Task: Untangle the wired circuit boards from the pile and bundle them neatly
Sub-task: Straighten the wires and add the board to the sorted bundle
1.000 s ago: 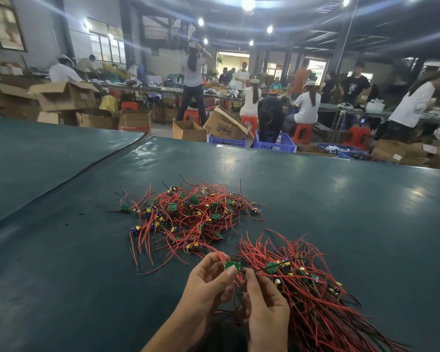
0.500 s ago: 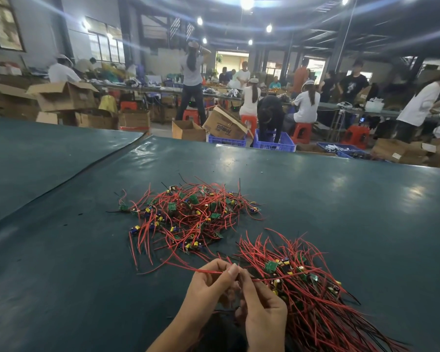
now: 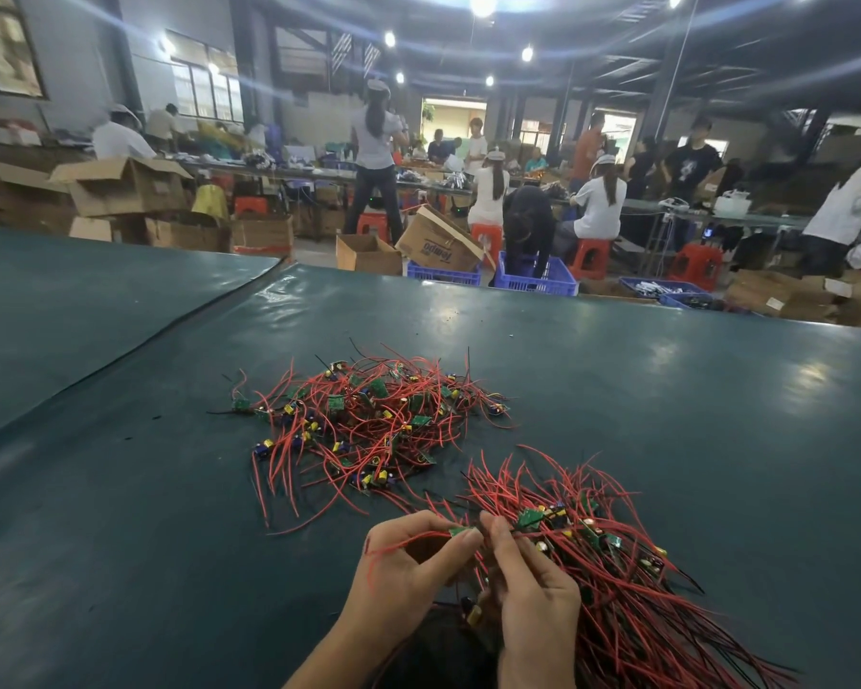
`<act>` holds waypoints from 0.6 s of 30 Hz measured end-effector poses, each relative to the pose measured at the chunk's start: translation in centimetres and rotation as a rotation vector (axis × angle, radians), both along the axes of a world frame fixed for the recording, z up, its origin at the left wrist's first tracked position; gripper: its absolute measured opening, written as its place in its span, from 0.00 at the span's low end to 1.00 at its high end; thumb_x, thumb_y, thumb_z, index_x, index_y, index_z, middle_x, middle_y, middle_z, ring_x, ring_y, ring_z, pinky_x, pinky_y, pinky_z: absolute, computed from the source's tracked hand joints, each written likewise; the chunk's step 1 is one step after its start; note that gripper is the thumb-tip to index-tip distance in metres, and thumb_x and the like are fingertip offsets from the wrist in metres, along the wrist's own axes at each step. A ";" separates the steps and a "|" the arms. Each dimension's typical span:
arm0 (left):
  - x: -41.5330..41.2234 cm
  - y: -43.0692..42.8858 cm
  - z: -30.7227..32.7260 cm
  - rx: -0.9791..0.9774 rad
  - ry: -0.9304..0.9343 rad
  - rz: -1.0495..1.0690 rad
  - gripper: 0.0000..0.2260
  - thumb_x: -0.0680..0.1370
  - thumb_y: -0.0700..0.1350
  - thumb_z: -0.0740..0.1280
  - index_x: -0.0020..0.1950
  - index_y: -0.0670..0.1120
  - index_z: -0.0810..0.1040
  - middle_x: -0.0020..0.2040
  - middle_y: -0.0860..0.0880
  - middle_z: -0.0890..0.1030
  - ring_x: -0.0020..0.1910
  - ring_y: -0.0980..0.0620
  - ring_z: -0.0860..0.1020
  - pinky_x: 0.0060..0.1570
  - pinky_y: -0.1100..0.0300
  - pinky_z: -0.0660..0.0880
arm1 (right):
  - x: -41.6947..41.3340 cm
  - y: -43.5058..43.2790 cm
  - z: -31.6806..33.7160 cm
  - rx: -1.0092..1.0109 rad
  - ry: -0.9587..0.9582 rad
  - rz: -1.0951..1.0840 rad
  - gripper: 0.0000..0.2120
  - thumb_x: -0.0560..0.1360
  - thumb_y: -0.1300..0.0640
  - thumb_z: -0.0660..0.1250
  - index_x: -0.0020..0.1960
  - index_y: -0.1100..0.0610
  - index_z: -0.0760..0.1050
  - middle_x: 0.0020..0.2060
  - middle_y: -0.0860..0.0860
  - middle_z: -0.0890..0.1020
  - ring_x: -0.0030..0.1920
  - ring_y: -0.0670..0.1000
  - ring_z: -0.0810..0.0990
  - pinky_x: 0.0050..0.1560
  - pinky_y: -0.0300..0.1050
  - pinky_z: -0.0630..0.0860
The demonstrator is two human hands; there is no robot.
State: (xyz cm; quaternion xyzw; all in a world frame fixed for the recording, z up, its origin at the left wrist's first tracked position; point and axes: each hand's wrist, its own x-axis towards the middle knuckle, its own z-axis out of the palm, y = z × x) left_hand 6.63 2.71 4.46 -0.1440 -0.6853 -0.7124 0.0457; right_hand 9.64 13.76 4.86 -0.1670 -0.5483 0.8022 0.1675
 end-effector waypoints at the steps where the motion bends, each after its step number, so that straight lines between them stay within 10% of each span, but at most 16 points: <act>1: 0.0 -0.1 0.1 0.016 0.003 0.009 0.09 0.68 0.49 0.74 0.36 0.43 0.84 0.31 0.44 0.82 0.30 0.51 0.79 0.33 0.59 0.76 | -0.1 0.3 0.3 -0.022 0.010 -0.018 0.05 0.69 0.54 0.71 0.38 0.50 0.86 0.32 0.48 0.85 0.28 0.44 0.79 0.28 0.35 0.74; 5: -0.4 -1.2 0.9 0.125 -0.009 0.025 0.09 0.68 0.46 0.72 0.33 0.40 0.82 0.31 0.40 0.82 0.29 0.49 0.78 0.31 0.61 0.75 | -0.3 2.2 1.0 -0.118 0.058 -0.082 0.07 0.73 0.57 0.69 0.42 0.56 0.86 0.25 0.49 0.75 0.21 0.43 0.64 0.19 0.36 0.63; 18: -1.3 -1.7 0.7 0.473 -0.219 0.118 0.10 0.68 0.48 0.69 0.32 0.43 0.80 0.31 0.42 0.78 0.27 0.52 0.75 0.28 0.63 0.75 | 0.3 1.7 1.6 -0.190 0.191 0.049 0.13 0.72 0.56 0.64 0.38 0.62 0.84 0.27 0.54 0.75 0.20 0.46 0.64 0.20 0.36 0.62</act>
